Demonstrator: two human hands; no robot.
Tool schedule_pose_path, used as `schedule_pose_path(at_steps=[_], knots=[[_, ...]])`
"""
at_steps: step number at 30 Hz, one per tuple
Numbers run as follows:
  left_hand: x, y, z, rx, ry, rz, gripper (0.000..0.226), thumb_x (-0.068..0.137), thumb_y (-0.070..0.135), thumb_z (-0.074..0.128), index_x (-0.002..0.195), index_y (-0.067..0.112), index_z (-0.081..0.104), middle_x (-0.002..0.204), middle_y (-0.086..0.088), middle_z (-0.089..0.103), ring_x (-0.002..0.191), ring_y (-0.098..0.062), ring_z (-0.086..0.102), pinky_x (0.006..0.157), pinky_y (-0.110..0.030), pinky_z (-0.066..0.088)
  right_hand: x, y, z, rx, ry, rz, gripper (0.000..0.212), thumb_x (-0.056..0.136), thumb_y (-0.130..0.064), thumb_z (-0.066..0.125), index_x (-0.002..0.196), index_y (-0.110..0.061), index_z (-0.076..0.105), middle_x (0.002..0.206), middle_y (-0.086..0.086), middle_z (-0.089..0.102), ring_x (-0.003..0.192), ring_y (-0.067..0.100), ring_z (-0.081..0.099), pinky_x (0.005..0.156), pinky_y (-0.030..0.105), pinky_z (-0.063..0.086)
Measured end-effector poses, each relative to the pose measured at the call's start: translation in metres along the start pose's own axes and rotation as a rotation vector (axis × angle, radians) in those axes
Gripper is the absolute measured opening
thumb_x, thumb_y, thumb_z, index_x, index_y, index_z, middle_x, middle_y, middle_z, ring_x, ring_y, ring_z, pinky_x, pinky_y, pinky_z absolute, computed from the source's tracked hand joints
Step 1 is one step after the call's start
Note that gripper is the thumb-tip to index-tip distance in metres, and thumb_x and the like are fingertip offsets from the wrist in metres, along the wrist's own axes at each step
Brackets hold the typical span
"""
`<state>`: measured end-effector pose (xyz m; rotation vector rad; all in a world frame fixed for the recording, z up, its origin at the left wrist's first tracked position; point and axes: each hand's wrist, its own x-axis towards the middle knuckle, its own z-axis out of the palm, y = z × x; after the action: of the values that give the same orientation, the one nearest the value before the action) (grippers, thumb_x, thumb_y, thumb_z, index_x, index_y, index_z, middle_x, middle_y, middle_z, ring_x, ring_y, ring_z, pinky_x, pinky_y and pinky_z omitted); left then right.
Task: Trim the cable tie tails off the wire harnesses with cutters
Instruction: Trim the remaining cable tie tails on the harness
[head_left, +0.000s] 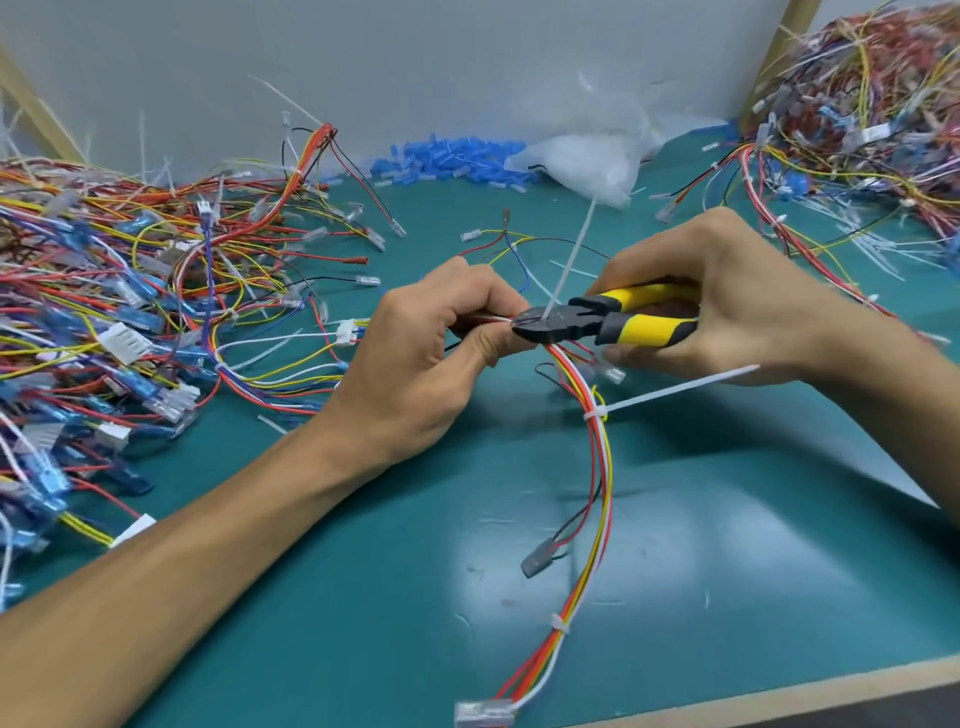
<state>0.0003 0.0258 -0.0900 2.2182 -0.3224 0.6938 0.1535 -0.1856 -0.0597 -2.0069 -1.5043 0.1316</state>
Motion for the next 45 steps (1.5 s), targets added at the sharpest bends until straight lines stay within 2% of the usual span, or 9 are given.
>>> schedule_pose_path(at_steps=[5, 9, 17, 21, 25, 32, 36, 40, 45], knots=[[0.0, -0.001, -0.003, -0.134, 0.036, -0.062, 0.01, 0.102, 0.014, 0.06, 0.095, 0.017, 0.067, 0.076, 0.01, 0.06, 0.068, -0.002, 0.053, 0.068, -0.014, 0.04, 0.001, -0.007, 0.007, -0.021, 0.142, 0.032, 0.017, 0.076, -0.026, 0.079, 0.08, -0.01, 0.074, 0.062, 0.014, 0.053, 0.058, 0.031, 0.039, 0.046, 0.045, 0.041], [0.001, -0.003, -0.003, -0.185, 0.142, -0.133, 0.011, 0.099, 0.009, 0.066, 0.094, 0.002, 0.072, 0.067, -0.003, 0.06, 0.059, -0.001, 0.052, 0.061, -0.013, 0.039, 0.0, -0.011, 0.01, 0.056, 0.243, 0.09, 0.022, 0.074, -0.023, 0.08, 0.094, -0.015, 0.077, 0.072, 0.0, 0.071, 0.065, 0.0, 0.069, 0.062, 0.03, 0.063], [-0.003, -0.004, -0.001, -0.099, 0.199, -0.117, 0.005, 0.094, 0.009, 0.074, 0.091, 0.005, 0.075, 0.069, 0.007, 0.067, 0.058, -0.007, 0.063, 0.058, -0.021, 0.048, 0.002, -0.005, -0.003, -0.039, 0.192, 0.135, 0.025, 0.07, -0.033, 0.082, 0.09, -0.022, 0.073, 0.079, 0.002, 0.075, 0.078, 0.035, 0.074, 0.071, 0.048, 0.065], [-0.002, -0.004, -0.002, -0.099, 0.284, -0.112, 0.005, 0.094, 0.007, 0.074, 0.09, 0.005, 0.074, 0.068, 0.004, 0.067, 0.058, -0.006, 0.062, 0.06, -0.014, 0.046, 0.006, 0.009, -0.014, -0.159, 0.436, 0.286, 0.034, 0.067, -0.041, 0.085, 0.088, -0.016, 0.072, 0.078, 0.016, 0.067, 0.073, 0.041, 0.061, 0.066, 0.044, 0.052], [-0.002, -0.006, -0.002, -0.021, 0.354, -0.093, 0.01, 0.094, 0.01, 0.074, 0.085, 0.007, 0.073, 0.065, -0.003, 0.066, 0.056, -0.021, 0.061, 0.053, -0.035, 0.049, 0.005, 0.009, -0.022, -0.109, 0.627, 0.355, 0.034, 0.073, -0.038, 0.088, 0.094, -0.014, 0.074, 0.087, 0.022, 0.07, 0.079, 0.045, 0.066, 0.07, 0.055, 0.059], [0.001, -0.011, -0.005, 0.116, 0.484, -0.116, 0.012, 0.093, 0.016, 0.074, 0.081, 0.012, 0.072, 0.063, 0.004, 0.064, 0.055, -0.017, 0.06, 0.051, -0.03, 0.044, 0.005, -0.017, 0.002, -0.161, 0.539, 0.198, 0.027, 0.074, -0.031, 0.086, 0.084, -0.017, 0.066, 0.072, 0.007, 0.063, 0.067, 0.035, 0.058, 0.057, 0.035, 0.047], [0.004, -0.016, 0.0, 0.273, 0.357, -0.256, 0.017, 0.086, 0.014, 0.078, 0.071, 0.016, 0.07, 0.054, 0.012, 0.057, 0.048, -0.007, 0.046, 0.051, -0.017, 0.03, 0.003, -0.014, 0.013, -0.158, 0.417, 0.204, 0.018, 0.075, -0.019, 0.086, 0.082, -0.014, 0.069, 0.071, 0.011, 0.068, 0.066, 0.038, 0.062, 0.059, 0.046, 0.056], [0.005, -0.02, -0.003, 0.197, 0.449, -0.32, 0.015, 0.086, 0.016, 0.075, 0.072, 0.015, 0.07, 0.057, 0.006, 0.06, 0.051, -0.016, 0.051, 0.051, -0.03, 0.04, 0.004, -0.011, 0.007, -0.19, 0.488, 0.228, 0.026, 0.075, -0.032, 0.088, 0.081, -0.016, 0.069, 0.067, 0.008, 0.062, 0.066, 0.035, 0.056, 0.058, 0.032, 0.044], [0.006, -0.017, -0.003, 0.026, 0.571, -0.343, 0.016, 0.089, 0.018, 0.067, 0.074, 0.019, 0.064, 0.066, 0.0, 0.062, 0.061, -0.032, 0.06, 0.056, -0.043, 0.048, 0.004, -0.014, 0.001, -0.01, 0.496, 0.218, 0.031, 0.07, -0.039, 0.083, 0.082, -0.014, 0.07, 0.072, 0.017, 0.064, 0.067, 0.038, 0.059, 0.062, 0.046, 0.052]])
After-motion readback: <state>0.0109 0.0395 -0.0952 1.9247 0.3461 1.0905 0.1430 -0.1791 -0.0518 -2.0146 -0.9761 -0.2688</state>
